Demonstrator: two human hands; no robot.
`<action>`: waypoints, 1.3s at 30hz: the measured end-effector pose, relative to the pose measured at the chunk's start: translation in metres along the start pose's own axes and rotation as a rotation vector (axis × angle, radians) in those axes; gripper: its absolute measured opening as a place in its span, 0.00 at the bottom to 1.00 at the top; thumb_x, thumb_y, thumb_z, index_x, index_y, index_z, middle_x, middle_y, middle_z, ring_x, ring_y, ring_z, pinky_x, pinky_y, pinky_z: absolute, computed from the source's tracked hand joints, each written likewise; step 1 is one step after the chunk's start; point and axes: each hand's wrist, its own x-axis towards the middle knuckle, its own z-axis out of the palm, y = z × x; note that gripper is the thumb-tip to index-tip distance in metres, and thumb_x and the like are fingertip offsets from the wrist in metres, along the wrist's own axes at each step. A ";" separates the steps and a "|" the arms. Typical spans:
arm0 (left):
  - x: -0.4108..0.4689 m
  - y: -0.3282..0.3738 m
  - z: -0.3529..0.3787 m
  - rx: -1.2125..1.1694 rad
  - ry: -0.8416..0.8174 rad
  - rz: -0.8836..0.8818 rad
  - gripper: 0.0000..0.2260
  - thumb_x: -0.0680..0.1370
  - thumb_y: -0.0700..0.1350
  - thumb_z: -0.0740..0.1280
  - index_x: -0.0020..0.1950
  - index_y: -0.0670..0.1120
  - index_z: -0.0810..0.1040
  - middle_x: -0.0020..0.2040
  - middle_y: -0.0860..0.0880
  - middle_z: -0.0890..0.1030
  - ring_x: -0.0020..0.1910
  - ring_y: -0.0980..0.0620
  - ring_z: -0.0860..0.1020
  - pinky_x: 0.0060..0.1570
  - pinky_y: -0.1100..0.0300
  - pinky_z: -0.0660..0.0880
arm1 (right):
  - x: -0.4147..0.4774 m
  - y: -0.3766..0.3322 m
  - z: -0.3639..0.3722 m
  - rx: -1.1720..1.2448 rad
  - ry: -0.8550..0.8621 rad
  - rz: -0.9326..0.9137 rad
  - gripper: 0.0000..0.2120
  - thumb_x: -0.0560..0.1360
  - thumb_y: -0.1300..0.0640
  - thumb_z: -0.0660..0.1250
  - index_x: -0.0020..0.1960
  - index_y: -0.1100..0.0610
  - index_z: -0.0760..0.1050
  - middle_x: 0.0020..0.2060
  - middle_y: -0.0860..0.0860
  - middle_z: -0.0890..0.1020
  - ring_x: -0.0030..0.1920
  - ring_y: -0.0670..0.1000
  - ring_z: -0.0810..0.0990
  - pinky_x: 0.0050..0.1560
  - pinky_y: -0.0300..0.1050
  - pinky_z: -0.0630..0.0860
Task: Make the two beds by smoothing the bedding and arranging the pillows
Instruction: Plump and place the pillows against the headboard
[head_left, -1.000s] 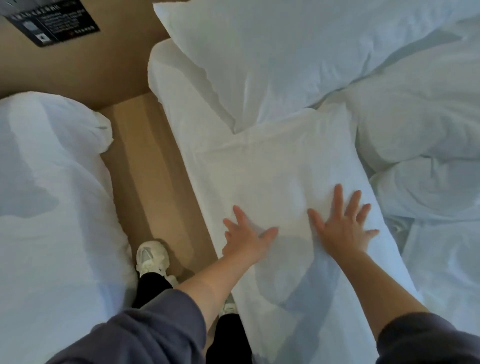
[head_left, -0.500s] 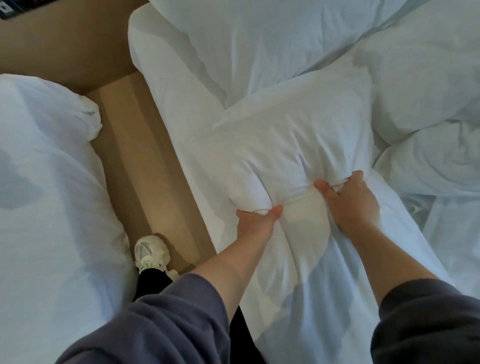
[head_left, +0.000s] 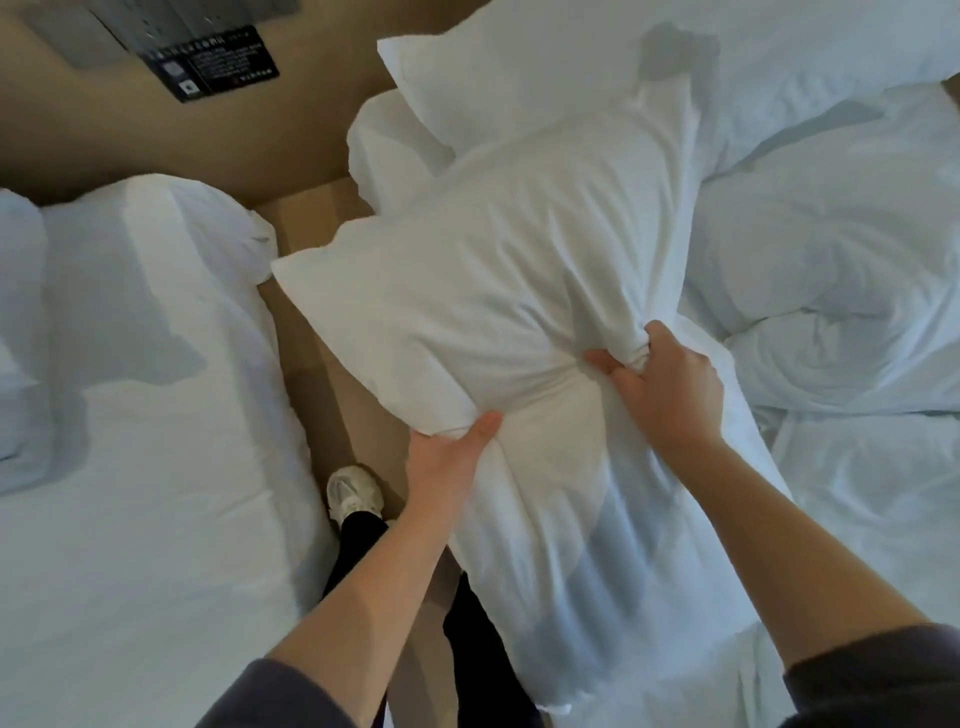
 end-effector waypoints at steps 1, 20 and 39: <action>-0.006 0.013 -0.017 -0.022 0.044 0.028 0.38 0.62 0.56 0.81 0.68 0.50 0.72 0.55 0.58 0.79 0.57 0.56 0.77 0.60 0.60 0.71 | -0.003 -0.027 -0.009 -0.002 0.001 -0.037 0.28 0.72 0.34 0.66 0.55 0.58 0.72 0.36 0.50 0.76 0.42 0.58 0.76 0.40 0.48 0.66; -0.076 0.212 -0.488 -0.361 0.770 0.156 0.36 0.57 0.65 0.76 0.62 0.53 0.77 0.54 0.54 0.82 0.55 0.51 0.80 0.58 0.49 0.76 | -0.101 -0.610 0.025 0.075 -0.267 -0.801 0.37 0.73 0.30 0.61 0.72 0.53 0.66 0.55 0.52 0.81 0.56 0.57 0.79 0.53 0.50 0.73; 0.051 0.355 -0.761 -0.791 1.268 0.021 0.49 0.69 0.61 0.74 0.78 0.42 0.49 0.76 0.39 0.60 0.72 0.39 0.65 0.66 0.48 0.65 | -0.074 -1.089 0.201 -0.153 -0.648 -1.366 0.32 0.75 0.37 0.63 0.71 0.53 0.61 0.68 0.57 0.69 0.67 0.61 0.70 0.60 0.52 0.69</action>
